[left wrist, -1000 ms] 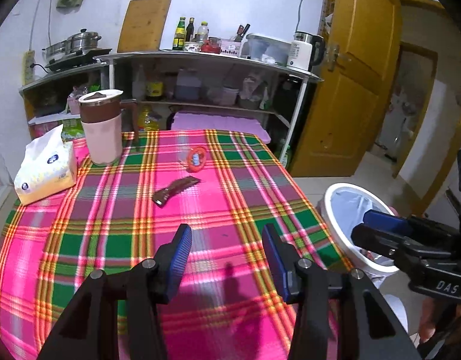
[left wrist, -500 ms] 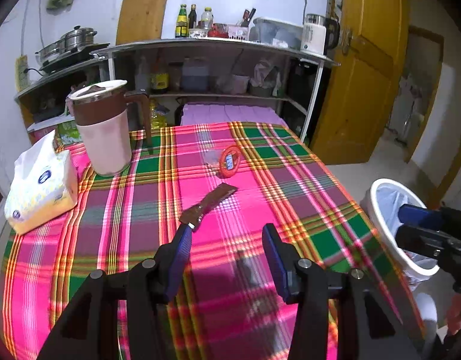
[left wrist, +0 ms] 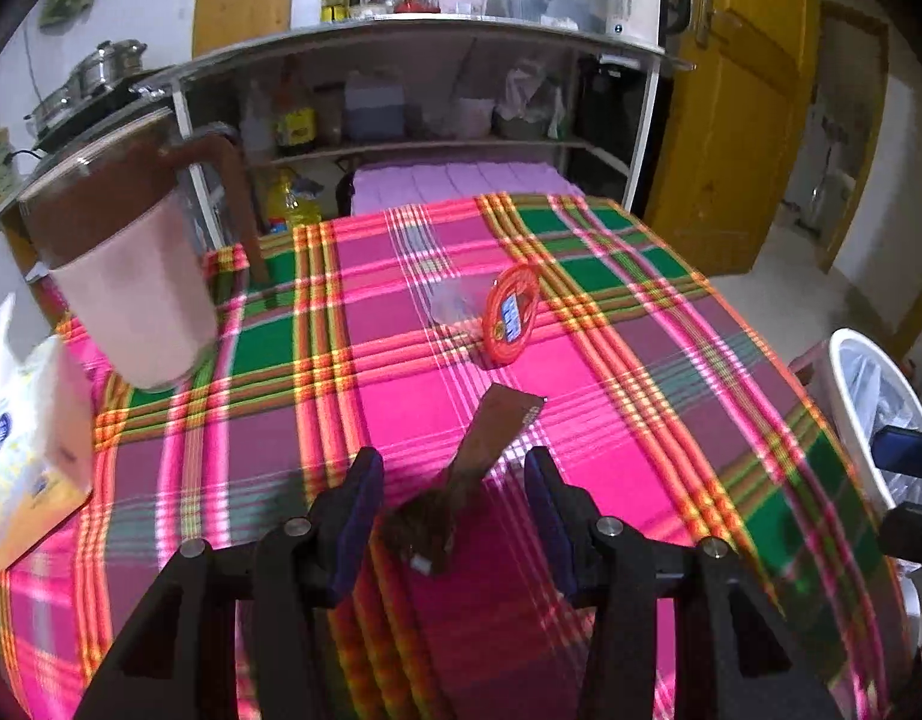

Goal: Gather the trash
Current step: 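Grasp the brown wrapper with the left gripper while the right gripper grasps the red jelly cup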

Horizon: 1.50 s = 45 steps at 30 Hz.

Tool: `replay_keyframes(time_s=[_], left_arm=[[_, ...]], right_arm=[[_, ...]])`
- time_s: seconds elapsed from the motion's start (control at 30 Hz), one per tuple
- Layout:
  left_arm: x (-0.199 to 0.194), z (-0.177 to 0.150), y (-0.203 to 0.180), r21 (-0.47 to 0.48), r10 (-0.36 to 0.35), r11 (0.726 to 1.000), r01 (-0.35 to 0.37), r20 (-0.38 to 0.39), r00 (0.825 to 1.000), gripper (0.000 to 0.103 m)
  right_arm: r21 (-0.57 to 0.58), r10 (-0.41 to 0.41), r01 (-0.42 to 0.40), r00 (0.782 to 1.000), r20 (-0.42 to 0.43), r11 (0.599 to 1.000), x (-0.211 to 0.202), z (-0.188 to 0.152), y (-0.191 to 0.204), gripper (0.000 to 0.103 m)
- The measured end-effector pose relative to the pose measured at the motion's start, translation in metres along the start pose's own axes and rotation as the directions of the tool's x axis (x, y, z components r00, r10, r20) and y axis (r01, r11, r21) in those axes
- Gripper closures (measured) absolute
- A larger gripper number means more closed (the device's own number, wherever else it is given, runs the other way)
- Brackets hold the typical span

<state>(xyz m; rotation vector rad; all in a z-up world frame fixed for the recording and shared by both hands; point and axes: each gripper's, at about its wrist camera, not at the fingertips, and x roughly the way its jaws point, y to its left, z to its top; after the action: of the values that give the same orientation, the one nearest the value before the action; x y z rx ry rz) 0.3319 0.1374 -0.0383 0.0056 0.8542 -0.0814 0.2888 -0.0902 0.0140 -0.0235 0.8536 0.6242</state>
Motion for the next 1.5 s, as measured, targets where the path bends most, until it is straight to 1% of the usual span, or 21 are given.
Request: replay_keyframes(time_s=[0.03,0.07,0.1,0.13,0.17,0.2,0.23,0.27,0.3,0.37,0.53,0.7,0.77,0.8,0.9,1.07,1.1,1.13,1.2,1.43,1.5], left_arm=[[0.006,0.000,0.000,0.003,-0.005,1.000,0.005,-0.013,1.000,0.054],[0.013,0.001,0.000,0.001,-0.008,1.000,0.008,-0.046,0.999,0.054],[0.012,0.002,0.000,0.005,0.001,1.000,-0.001,-0.036,0.999,0.055],[0.012,0.003,-0.001,0.009,0.003,1.000,-0.003,-0.032,0.999,0.061],[0.014,0.003,-0.003,0.017,0.014,1.000,-0.013,-0.041,0.999,0.064],[0.014,0.003,-0.004,0.019,0.022,1.000,-0.021,-0.037,0.999,0.069],[0.013,0.002,-0.005,0.021,0.026,0.999,-0.025,-0.036,0.999,0.082],[0.013,0.002,-0.007,0.024,0.032,0.999,-0.031,-0.035,0.999,0.086],[0.012,0.002,-0.008,0.026,0.039,0.999,-0.038,-0.036,0.999,0.088],[0.008,-0.001,-0.010,0.014,0.045,0.999,-0.044,-0.037,0.998,0.088],[-0.008,-0.011,-0.007,-0.045,0.025,0.999,-0.026,-0.022,0.999,0.089],[-0.039,-0.019,-0.007,-0.105,0.000,0.994,0.004,0.035,0.999,0.089],[-0.051,-0.021,-0.006,-0.123,-0.006,0.992,0.013,0.055,0.998,0.089],[-0.058,-0.023,-0.005,-0.134,-0.010,0.991,0.019,0.067,0.998,0.089],[-0.071,-0.027,-0.001,-0.157,-0.012,0.987,0.026,0.090,0.996,0.089],[-0.081,-0.030,0.010,-0.188,0.001,0.982,0.019,0.103,0.995,0.089],[-0.081,-0.031,0.012,-0.192,0.003,0.981,0.017,0.104,0.995,0.089],[-0.081,-0.031,0.015,-0.199,0.007,0.980,0.014,0.104,0.995,0.089],[-0.079,-0.032,0.020,-0.208,0.009,0.978,0.013,0.104,0.995,0.089],[-0.071,-0.035,0.034,-0.230,0.007,0.973,0.017,0.103,0.995,0.089],[-0.069,-0.035,0.036,-0.232,0.006,0.973,0.019,0.104,0.995,0.089]], right_arm=[[0.001,-0.001,0.001,1.000,-0.002,1.000,0.002,0.001,-0.002,0.055],[0.002,-0.004,0.004,1.000,-0.005,1.000,0.005,0.002,-0.003,0.055],[0.002,-0.006,0.006,1.000,-0.008,1.000,0.007,0.003,-0.003,0.055],[0.003,-0.008,0.008,1.000,-0.010,1.000,0.010,0.004,-0.004,0.055],[0.003,-0.009,0.009,1.000,-0.012,1.000,0.012,0.005,-0.004,0.055],[0.003,-0.009,0.009,1.000,-0.015,1.000,0.014,0.006,-0.005,0.055],[0.003,-0.009,0.009,1.000,-0.016,1.000,0.015,0.007,-0.004,0.055],[0.001,-0.008,0.008,1.000,-0.018,1.000,0.016,0.007,-0.004,0.055],[-0.002,-0.008,0.007,1.000,-0.018,1.000,0.017,0.008,-0.003,0.055],[-0.008,-0.008,0.008,1.000,-0.016,1.000,0.017,0.008,-0.002,0.055],[-0.020,-0.015,0.015,1.000,-0.007,1.000,0.013,0.010,0.003,0.055],[-0.039,-0.015,0.016,1.000,0.021,0.999,0.006,0.014,0.011,0.055],[-0.055,-0.009,0.011,1.000,0.029,0.998,0.005,0.017,0.014,0.052],[-0.059,-0.003,0.005,1.000,0.031,0.998,0.006,0.019,0.015,0.049],[-0.071,0.015,-0.013,0.999,0.030,0.997,0.012,0.026,0.016,0.048],[-0.106,0.035,-0.033,0.999,0.019,0.994,0.031,0.042,0.022,0.047],[-0.111,0.042,-0.040,0.999,0.016,0.993,0.036,0.047,0.023,0.046],[-0.116,0.042,-0.041,0.999,0.013,0.992,0.041,0.050,0.024,0.042],[-0.128,0.045,-0.044,0.999,0.008,0.991,0.051,0.057,0.025,0.040],[-0.139,0.067,-0.072,0.997,-0.038,0.988,0.101,0.079,0.019,0.040],[-0.141,0.067,-0.072,0.997,-0.039,0.987,0.111,0.085,0.017,0.040]])
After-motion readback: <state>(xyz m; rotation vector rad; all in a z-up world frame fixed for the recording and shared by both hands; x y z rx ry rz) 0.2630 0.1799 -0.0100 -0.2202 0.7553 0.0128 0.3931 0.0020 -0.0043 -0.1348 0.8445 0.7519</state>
